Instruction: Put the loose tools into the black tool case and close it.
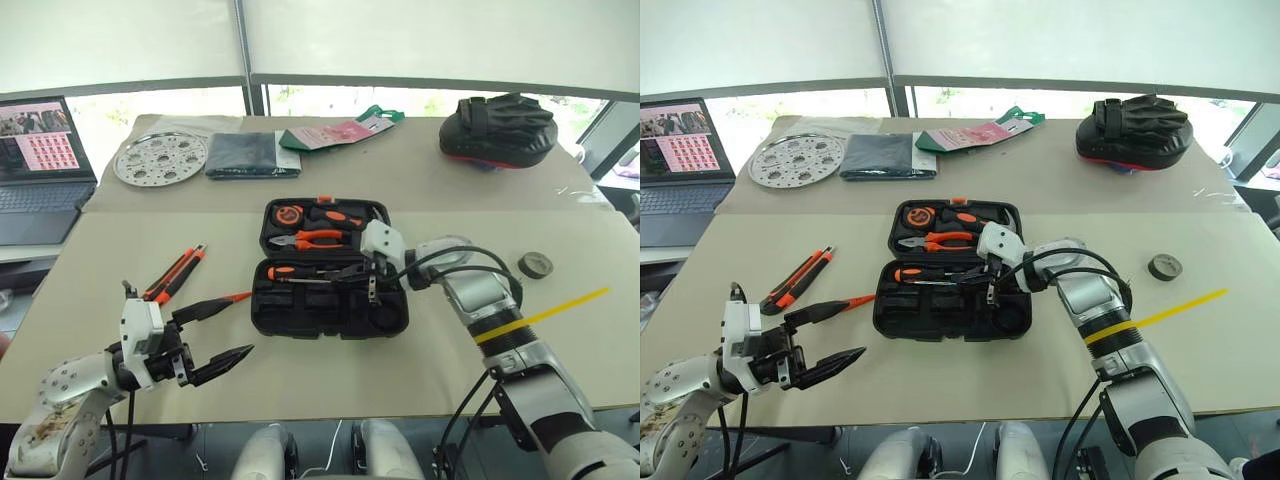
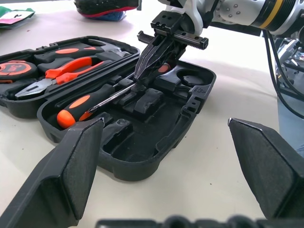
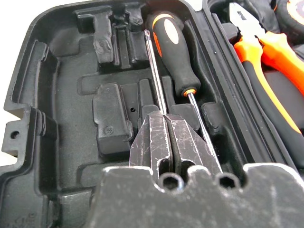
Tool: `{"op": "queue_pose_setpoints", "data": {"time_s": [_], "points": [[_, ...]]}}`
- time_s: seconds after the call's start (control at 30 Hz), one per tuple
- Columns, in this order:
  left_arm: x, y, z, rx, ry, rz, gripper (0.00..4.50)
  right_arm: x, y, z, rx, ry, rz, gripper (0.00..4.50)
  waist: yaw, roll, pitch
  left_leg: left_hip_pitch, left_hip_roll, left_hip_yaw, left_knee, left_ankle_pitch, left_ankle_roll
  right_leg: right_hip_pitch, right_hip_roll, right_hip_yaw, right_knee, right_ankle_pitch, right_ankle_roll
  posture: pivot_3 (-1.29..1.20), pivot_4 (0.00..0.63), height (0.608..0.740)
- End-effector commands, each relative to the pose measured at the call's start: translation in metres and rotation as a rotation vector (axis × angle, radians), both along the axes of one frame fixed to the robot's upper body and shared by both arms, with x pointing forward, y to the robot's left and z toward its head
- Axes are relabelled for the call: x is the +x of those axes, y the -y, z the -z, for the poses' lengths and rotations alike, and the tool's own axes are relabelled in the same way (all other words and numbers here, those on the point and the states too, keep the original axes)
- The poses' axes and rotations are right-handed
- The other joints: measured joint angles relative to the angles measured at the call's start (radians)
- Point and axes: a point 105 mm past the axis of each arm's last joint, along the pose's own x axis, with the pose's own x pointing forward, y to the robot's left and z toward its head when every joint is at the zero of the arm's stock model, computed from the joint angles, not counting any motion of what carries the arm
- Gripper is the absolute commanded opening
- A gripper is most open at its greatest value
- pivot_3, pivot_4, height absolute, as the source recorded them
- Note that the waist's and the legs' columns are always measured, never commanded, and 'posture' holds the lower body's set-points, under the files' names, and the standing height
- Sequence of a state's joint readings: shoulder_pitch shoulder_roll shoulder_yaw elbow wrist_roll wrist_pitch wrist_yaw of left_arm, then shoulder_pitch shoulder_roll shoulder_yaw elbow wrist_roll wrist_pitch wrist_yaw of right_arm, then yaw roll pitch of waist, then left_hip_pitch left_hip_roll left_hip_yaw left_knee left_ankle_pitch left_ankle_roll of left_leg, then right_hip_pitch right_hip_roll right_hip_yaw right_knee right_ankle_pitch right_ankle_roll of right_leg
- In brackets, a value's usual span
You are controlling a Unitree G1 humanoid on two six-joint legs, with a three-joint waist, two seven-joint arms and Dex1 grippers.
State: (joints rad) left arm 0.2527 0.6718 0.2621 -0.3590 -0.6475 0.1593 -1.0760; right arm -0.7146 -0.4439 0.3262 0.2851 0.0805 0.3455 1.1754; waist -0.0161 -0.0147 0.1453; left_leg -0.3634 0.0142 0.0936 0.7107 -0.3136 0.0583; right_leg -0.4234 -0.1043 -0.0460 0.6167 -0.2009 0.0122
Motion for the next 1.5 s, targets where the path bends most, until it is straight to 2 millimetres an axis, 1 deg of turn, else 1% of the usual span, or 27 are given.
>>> {"op": "queue_pose_setpoints", "data": {"time_s": [0.03, 0.1, 0.17, 0.3, 0.4, 0.43, 0.5, 0.57, 0.63, 0.7, 0.8, 0.9, 0.93, 1.0, 1.03, 1.07, 1.1, 1.13, 1.17, 1.2, 1.23, 1.3, 1.33, 1.37, 1.43, 1.5], "points": [[-0.001, 0.001, -0.01, 0.009, 0.045, -0.004, 4.5, -0.004, 0.021, 0.045, -0.113, -0.141, 0.083, 0.03, 0.0, 0.0, -0.003, 0.0, 0.0, 0.0, 0.0, 0.0, 0.0, 0.0, 0.0, 0.0, 0.0, 0.0, 0.0, 0.0, 0.15, 0.74], [0.0, 0.0, -0.01, 0.008, 0.047, -0.007, 4.5, -0.001, 0.031, 0.048, -0.133, -0.134, 0.106, 0.03, 0.002, -0.001, -0.006, 0.001, 0.0, 0.0, 0.0, 0.0, 0.0, 0.001, 0.0, 0.0, 0.0, 0.0, 0.0, 0.0, 0.15, 0.74], [0.0, 0.0, -0.01, 0.008, 0.047, -0.009, 4.5, -0.001, 0.033, 0.046, -0.12, -0.144, 0.116, 0.03, 0.005, -0.002, -0.008, 0.001, 0.0, 0.0, 0.0, 0.0, 0.0, 0.002, 0.0, -0.001, -0.001, 0.0, 0.0, 0.0, 0.15, 0.74], [0.001, 0.0, -0.009, 0.007, 0.042, -0.006, 4.5, -0.002, 0.034, 0.048, -0.116, -0.167, 0.12, 0.03, 0.008, -0.002, -0.01, 0.002, 0.0, -0.001, 0.0, -0.001, 0.002, 0.001, -0.003, -0.004, -0.003, 0.0, 0.0, 0.0, 0.15, 0.74], [0.002, 0.002, -0.008, 0.004, 0.041, -0.002, 4.5, -0.003, 0.029, 0.048, -0.093, -0.159, 0.102, 0.03, 0.008, -0.002, -0.01, 0.002, 0.0, -0.001, 0.0, -0.001, 0.002, 0.002, -0.003, -0.004, -0.003, 0.0, 0.0, 0.0, 0.15, 0.74], [0.003, 0.002, -0.009, 0.003, 0.041, -0.002, 4.5, -0.006, 0.024, 0.043, -0.057, -0.152, 0.073, 0.03, 0.008, -0.002, -0.01, 0.002, 0.0, -0.001, 0.0, -0.001, 0.002, 0.002, -0.004, -0.004, -0.003, 0.0, 0.0, 0.0, 0.15, 0.74], [0.003, 0.001, -0.01, 0.0, 0.044, -0.006, 4.5, -0.011, 0.012, 0.025, 0.06, -0.101, 0.001, 0.03, 0.009, -0.003, -0.01, 0.002, 0.0, -0.001, 0.0, -0.001, 0.002, 0.002, -0.004, -0.004, -0.004, 0.0, 0.0, 0.0, 0.15, 0.74], [0.003, -0.003, -0.011, -0.01, 0.05, -0.026, 4.5, -0.015, 0.006, 0.004, 0.162, -0.007, -0.06, 0.03, 0.007, -0.002, -0.01, 0.0, 0.0, -0.001, -0.001, -0.001, 0.002, 0.002, -0.004, -0.003, -0.004, 0.0, 0.0, 0.0, 0.15, 0.74], [0.002, -0.01, -0.013, -0.018, 0.06, -0.062, 4.5, -0.015, 0.007, -0.019, 0.276, 0.072, -0.073, 0.03, 0.003, -0.002, -0.009, -0.004, 0.0, -0.001, -0.001, -0.001, 0.002, -0.001, -0.004, -0.003, -0.004, 0.0, 0.0, 0.0, 0.15, 0.74], [0.0, -0.019, -0.014, -0.026, 0.058, -0.108, 4.5, -0.017, 0.014, -0.037, 0.363, 0.111, -0.065, 0.03, -0.002, 0.001, -0.006, -0.007, 0.0, -0.001, -0.001, -0.001, 0.001, -0.005, -0.003, -0.003, -0.003, 0.0, 0.0, 0.0, 0.15, 0.74], [-0.006, -0.039, -0.012, -0.025, 0.041, -0.207, 4.5, -0.03, 0.031, -0.053, 0.412, 0.153, -0.089, 0.85, -0.002, 0.003, -0.004, -0.01, 0.0, -0.001, -0.001, -0.001, 0.001, -0.008, -0.003, -0.003, -0.003, 0.0, 0.0, 0.0, 0.15, 0.74], [-0.015, -0.059, -0.007, -0.012, 0.014, -0.307, 4.5, -0.038, 0.045, -0.06, 0.432, 0.208, -0.065, 1.86, 0.001, 0.003, -0.004, -0.011, 0.0, -0.001, -0.002, -0.001, 0.002, -0.009, -0.003, -0.006, -0.005, 0.0, 0.0, 0.0, 0.15, 0.74], [-0.019, -0.071, -0.004, -0.003, 0.007, -0.378, 4.5, -0.041, 0.052, -0.062, 0.447, 0.23, -0.043, 2.17, 0.002, 0.003, -0.003, -0.011, 0.0, -0.001, -0.002, -0.001, 0.002, -0.009, -0.004, -0.006, -0.005, 0.0, 0.0, 0.0, 0.15, 0.74], [-0.031, -0.098, 0.002, 0.037, -0.013, -0.523, 4.5, -0.049, 0.066, -0.065, 0.467, 0.296, -0.002, 2.9, 0.003, 0.003, -0.003, -0.012, 0.0, -0.001, -0.002, -0.002, 0.003, -0.009, -0.004, -0.007, -0.006, 0.0, 0.0, 0.0, 0.15, 0.74], [-0.039, -0.114, 0.007, 0.058, -0.034, -0.614, 4.5, -0.057, 0.072, -0.066, 0.483, 0.337, -0.005, 3.23, 0.004, 0.003, -0.003, -0.012, 0.0, -0.001, -0.002, -0.002, 0.003, -0.009, -0.004, -0.007, -0.006, 0.0, 0.0, 0.0, 0.15, 0.74], [-0.048, -0.126, 0.011, 0.07, -0.059, -0.68, 4.5, -0.066, 0.076, -0.067, 0.522, 0.354, -0.02, 3.45, 0.004, 0.003, -0.003, -0.012, 0.0, 0.0, -0.002, -0.002, 0.003, -0.01, -0.004, -0.007, -0.006, 0.0, 0.0, 0.0, 0.15, 0.74], [-0.057, -0.134, 0.013, 0.07, -0.081, -0.723, 4.5, -0.073, 0.081, -0.069, 0.56, 0.379, -0.021, 3.9, 0.004, 0.002, -0.003, -0.013, 0.0, 0.0, -0.002, -0.002, 0.004, -0.01, -0.004, -0.007, -0.007, 0.0, 0.0, 0.0, 0.15, 0.74], [-0.065, -0.139, 0.016, 0.067, -0.105, -0.75, 4.5, -0.074, 0.087, -0.069, 0.567, 0.431, 0.014, 4.25, 0.005, 0.002, -0.003, -0.013, 0.0, 0.0, -0.002, -0.003, 0.005, -0.01, -0.004, -0.007, -0.007, 0.0, 0.0, 0.0, 0.15, 0.74], [-0.073, -0.142, 0.018, 0.061, -0.126, -0.775, 4.5, -0.075, 0.096, -0.065, 0.553, 0.442, 0.064, 4.45, 0.004, 0.002, -0.003, -0.013, 0.0, 0.0, -0.002, -0.004, 0.007, -0.01, -0.004, -0.007, -0.007, -0.001, 0.0, 0.0, 0.15, 0.74], [-0.078, -0.145, 0.019, 0.058, -0.139, -0.791, 4.5, -0.075, 0.102, -0.061, 0.537, 0.449, 0.097, 4.45, 0.005, 0.001, -0.002, -0.013, 0.0, 0.0, -0.002, -0.006, 0.009, -0.01, -0.004, -0.007, -0.007, -0.001, 0.0, 0.0, 0.15, 0.74], [-0.082, -0.152, 0.021, 0.072, -0.145, -0.834, 4.5, -0.082, 0.108, -0.058, 0.547, 0.406, 0.118, 4.45, 0.005, 0.001, -0.002, -0.013, 0.0, 0.0, -0.002, -0.006, 0.011, -0.009, -0.004, -0.007, -0.007, -0.001, 0.0, 0.0, 0.15, 0.74], [-0.085, -0.165, 0.023, 0.104, -0.142, -0.903, 4.5, -0.097, 0.113, -0.049, 0.547, 0.345, 0.092, 4.45, 0.018, 0.001, -0.002, -0.012, 0.0, 0.0, -0.002, -0.008, 0.013, -0.009, -0.005, -0.007, -0.007, -0.002, -0.001, 0.0, 0.15, 0.74], [-0.085, -0.166, 0.022, 0.106, -0.139, -0.902, 4.5, -0.103, 0.113, -0.045, 0.536, 0.324, 0.081, 4.45, 0.023, 0.001, -0.002, -0.011, 0.0, 0.0, -0.002, -0.008, 0.013, -0.01, -0.005, -0.007, -0.007, -0.003, -0.003, 0.0, 0.15, 0.74], [-0.083, -0.165, 0.02, 0.103, -0.135, -0.879, 4.5, -0.106, 0.113, -0.043, 0.527, 0.325, 0.077, 4.45, 0.026, 0.001, -0.002, -0.01, 0.0, 0.0, -0.002, -0.008, 0.013, -0.009, -0.005, -0.007, -0.007, -0.004, -0.005, 0.0, 0.15, 0.74], [-0.08, -0.16, 0.018, 0.116, -0.136, -0.822, 4.5, -0.108, 0.113, -0.044, 0.542, 0.324, 0.092, 4.45, 0.027, 0.001, -0.002, -0.01, 0.0, 0.0, -0.002, -0.008, 0.013, -0.008, -0.004, -0.007, -0.006, -0.005, -0.006, 0.0, 0.15, 0.74], [-0.069, -0.15, 0.008, 0.103, -0.133, -0.73, 4.5, -0.109, 0.11, -0.051, 0.556, 0.34, 0.094, 4.45, 0.028, 0.0, -0.002, -0.01, 0.0, 0.0, -0.002, -0.008, 0.013, -0.008, -0.004, -0.006, -0.006, -0.005, -0.006, 0.0, 0.15, 0.74]]}}
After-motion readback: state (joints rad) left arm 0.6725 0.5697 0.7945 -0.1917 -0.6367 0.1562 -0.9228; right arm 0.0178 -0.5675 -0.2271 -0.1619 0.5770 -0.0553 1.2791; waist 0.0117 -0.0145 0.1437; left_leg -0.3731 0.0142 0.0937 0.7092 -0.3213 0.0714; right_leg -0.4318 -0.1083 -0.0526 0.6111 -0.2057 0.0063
